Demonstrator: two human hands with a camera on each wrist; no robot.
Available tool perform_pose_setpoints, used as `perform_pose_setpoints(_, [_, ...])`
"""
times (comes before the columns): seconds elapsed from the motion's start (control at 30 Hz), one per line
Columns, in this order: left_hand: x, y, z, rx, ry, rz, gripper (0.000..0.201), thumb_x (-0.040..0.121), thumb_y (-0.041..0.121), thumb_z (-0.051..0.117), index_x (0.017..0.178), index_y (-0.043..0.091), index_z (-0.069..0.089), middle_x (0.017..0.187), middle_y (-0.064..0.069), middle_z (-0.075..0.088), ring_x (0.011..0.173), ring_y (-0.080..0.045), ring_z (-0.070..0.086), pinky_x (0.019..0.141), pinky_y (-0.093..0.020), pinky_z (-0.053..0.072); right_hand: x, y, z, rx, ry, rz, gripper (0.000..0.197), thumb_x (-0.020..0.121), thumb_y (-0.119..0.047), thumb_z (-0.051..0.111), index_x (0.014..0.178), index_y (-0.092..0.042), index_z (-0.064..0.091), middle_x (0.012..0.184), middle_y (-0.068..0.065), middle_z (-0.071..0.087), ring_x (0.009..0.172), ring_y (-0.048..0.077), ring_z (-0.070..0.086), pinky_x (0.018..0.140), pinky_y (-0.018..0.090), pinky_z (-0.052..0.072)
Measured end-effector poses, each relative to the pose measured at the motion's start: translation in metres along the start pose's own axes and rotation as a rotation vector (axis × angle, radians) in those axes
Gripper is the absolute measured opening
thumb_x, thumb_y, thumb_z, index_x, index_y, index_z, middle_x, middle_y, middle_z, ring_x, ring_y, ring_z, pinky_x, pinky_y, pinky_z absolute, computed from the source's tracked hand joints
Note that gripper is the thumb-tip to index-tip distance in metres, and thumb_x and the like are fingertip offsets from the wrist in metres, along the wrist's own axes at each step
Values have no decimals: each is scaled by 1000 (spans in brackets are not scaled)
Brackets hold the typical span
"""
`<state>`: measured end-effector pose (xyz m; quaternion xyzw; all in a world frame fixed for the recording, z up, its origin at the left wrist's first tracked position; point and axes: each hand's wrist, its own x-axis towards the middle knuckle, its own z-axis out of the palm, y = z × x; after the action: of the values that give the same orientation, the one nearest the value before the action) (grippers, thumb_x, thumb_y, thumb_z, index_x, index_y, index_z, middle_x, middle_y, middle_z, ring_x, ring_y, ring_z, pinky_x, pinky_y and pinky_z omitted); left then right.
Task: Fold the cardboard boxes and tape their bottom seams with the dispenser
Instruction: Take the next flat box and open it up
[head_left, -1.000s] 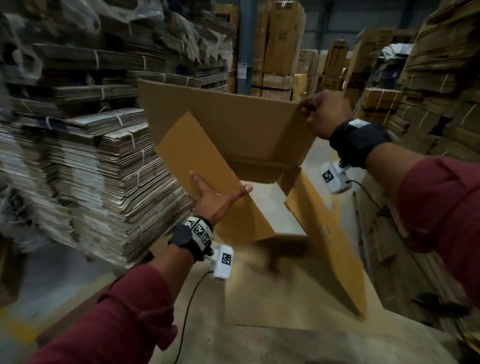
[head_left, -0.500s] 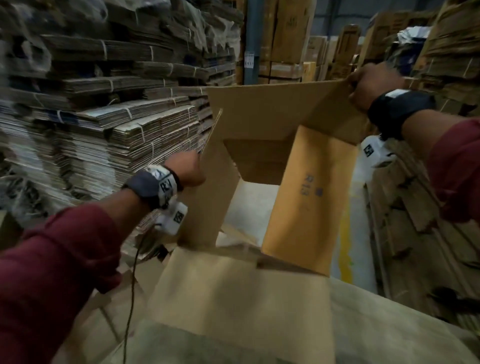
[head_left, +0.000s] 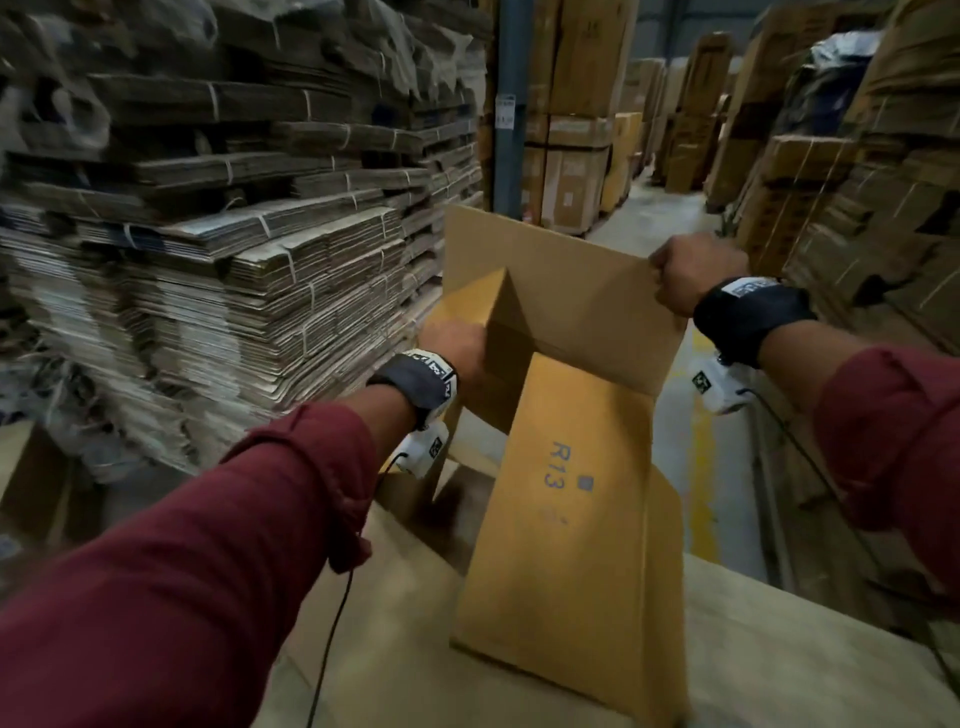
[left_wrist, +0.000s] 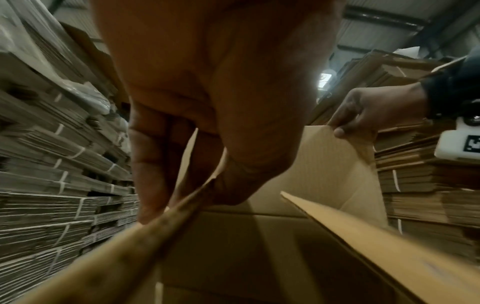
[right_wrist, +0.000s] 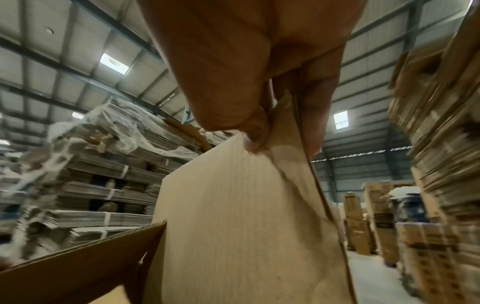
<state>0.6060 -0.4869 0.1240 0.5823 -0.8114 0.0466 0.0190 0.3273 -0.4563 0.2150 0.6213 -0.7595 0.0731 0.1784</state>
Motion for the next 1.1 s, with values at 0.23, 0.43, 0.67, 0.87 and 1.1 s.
perform_pose_setpoints(0.23, [11,60,26,81,-46,266,43,99,33,57,141,41,61,122,-7,71,110,-33,67,83,-34,52,-31,107,-19,-133,-4,211,17,84,-15,69,98,-5,69,90,19,62,79,38,63,67,41,55])
perform_pose_setpoints(0.43, [15,124,63,128,-76,344,45,98,32,62,142,39,61,120,-7,71,107,-34,67,81,-37,55,-99,141,14,-110,-165,233,31,86,-23,71,65,-20,48,67,2,46,70,29,54,70,40,56])
perform_pose_setpoints(0.67, [19,143,81,-16,-156,349,55,91,23,68,144,39,59,128,-6,70,114,-33,66,90,-39,57,-110,127,31,-60,-165,-20,38,85,-46,64,120,-33,63,107,8,70,96,33,67,75,36,53])
perform_pose_setpoints(0.87, [24,98,50,-172,-282,292,46,96,27,73,140,16,64,123,-4,70,105,-21,67,89,-31,50,-135,79,89,43,-366,-219,45,95,-36,51,139,-41,48,122,8,67,106,33,65,75,34,51])
perform_pose_setpoints(1.1, [-5,30,7,-234,-121,100,55,94,32,75,145,18,60,137,-5,66,124,-27,61,95,-32,46,-174,16,122,116,-589,-365,79,86,-88,25,147,-40,36,140,4,49,124,30,53,95,46,50])
